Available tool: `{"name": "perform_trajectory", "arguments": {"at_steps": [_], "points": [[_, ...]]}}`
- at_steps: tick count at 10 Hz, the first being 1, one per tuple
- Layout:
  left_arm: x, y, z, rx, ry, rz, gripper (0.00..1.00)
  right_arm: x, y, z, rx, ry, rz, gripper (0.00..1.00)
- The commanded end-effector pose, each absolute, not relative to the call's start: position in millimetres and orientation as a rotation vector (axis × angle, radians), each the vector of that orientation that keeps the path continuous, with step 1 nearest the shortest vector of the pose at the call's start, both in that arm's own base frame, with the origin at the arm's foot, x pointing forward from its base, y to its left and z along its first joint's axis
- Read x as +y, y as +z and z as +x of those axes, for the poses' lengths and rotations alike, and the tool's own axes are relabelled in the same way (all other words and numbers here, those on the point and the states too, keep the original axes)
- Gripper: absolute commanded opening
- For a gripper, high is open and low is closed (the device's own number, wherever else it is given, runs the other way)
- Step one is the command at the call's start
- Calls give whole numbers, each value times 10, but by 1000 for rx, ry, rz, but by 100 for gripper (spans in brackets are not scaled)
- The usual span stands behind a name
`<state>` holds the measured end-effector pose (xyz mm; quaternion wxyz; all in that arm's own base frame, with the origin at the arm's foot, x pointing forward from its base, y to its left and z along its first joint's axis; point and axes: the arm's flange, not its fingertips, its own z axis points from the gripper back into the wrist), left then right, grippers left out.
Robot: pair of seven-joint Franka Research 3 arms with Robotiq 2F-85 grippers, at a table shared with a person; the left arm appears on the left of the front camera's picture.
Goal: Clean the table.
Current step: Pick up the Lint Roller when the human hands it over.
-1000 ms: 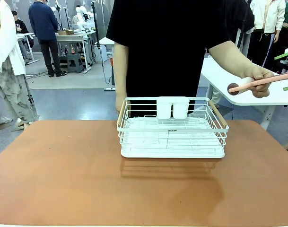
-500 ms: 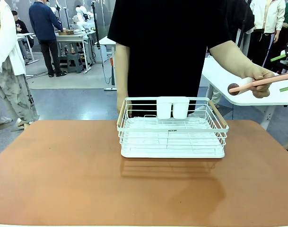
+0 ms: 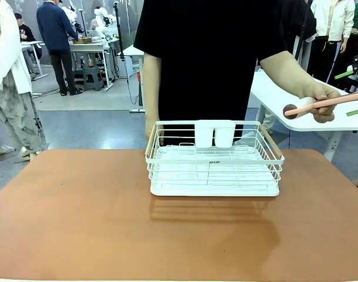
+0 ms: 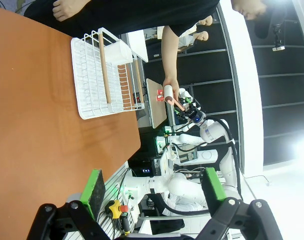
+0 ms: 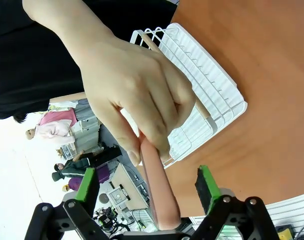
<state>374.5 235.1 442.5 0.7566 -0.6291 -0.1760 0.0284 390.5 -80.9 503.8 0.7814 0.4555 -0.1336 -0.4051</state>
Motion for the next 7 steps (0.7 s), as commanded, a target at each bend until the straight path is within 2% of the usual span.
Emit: {"name": "perform_trajectory", "arguments": {"at_steps": [1,2,3,4,7], "points": [[2370,4433,3728,-386,62,-1369,100,-843,5026,3978,-320,-854,994,67],[2370,4433,3728,-386,62,-1369,100,-861,5025,3976,-318,-847,1002,44],[2370,4433,3728,-386,62,-1369,100,-866,5023,3969,-319,-843,999,7],[2370,4433,3728,-386,62,-1369,100,-880,5022,3969,-318,-843,997,0],[2370,4433,3728,-386,62,-1369,100,-892,5007,3970,-317,-845,993,3]]}}
